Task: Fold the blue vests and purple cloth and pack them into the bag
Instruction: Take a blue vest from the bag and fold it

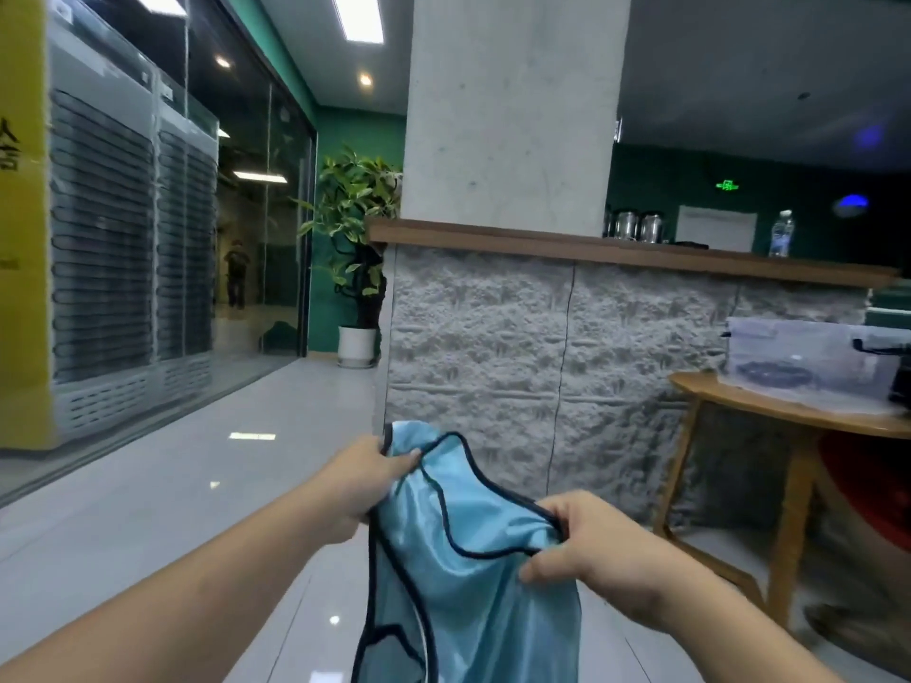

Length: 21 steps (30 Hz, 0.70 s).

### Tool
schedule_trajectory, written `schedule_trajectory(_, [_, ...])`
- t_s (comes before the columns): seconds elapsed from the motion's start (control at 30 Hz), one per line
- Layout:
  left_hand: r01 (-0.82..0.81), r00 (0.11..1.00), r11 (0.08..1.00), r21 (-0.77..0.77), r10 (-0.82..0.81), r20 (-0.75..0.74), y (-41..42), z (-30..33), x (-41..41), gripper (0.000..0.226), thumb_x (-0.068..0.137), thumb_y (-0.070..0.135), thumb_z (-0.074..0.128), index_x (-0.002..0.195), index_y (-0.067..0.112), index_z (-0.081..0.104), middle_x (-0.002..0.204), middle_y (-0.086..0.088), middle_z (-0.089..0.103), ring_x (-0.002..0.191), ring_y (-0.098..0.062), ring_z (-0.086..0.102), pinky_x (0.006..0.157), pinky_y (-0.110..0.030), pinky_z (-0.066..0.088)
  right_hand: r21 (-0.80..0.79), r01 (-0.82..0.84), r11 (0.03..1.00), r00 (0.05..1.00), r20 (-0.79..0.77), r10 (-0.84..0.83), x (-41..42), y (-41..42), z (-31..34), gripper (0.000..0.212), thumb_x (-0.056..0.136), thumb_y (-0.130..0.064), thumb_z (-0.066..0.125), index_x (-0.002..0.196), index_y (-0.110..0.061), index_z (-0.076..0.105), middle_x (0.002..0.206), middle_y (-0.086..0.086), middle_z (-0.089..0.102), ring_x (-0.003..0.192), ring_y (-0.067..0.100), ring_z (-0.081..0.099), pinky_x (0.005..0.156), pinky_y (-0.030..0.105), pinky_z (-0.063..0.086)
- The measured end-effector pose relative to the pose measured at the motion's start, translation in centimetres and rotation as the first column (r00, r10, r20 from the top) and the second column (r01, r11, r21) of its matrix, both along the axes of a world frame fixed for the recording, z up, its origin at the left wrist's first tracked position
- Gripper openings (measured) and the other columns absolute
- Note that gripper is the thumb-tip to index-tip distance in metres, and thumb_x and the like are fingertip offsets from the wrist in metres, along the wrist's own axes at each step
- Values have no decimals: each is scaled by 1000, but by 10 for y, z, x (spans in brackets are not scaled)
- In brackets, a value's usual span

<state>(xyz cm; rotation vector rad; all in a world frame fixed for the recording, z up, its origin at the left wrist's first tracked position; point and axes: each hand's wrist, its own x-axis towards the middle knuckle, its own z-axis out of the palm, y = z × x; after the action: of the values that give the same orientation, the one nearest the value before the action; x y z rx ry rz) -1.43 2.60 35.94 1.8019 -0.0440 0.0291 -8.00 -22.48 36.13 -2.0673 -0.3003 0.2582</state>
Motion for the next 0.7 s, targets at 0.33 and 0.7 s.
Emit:
schedule_trajectory(0.33, [18, 971, 692, -722, -184, -153, -4, -35, 9, 77, 93, 74, 48, 129, 10, 70, 116, -21, 75, 102, -37, 75, 87, -50, 60, 528, 88, 845, 996, -19, -92, 10, -2, -37, 70, 78, 33, 61, 133, -11, 62, 118, 25, 74, 107, 46, 73, 92, 54, 58])
schedule_trajectory(0.7, [304, 914, 862, -406, -384, -132, -18, -100, 7, 34, 83, -8, 70, 116, -2, 72, 110, -26, 74, 101, -40, 73, 92, -48, 56, 666, 332, 668, 939, -169, -298, 45, -2, -56, 56, 87, 23, 59, 131, -12, 65, 115, 25, 73, 89, 39, 78, 66, 38, 63])
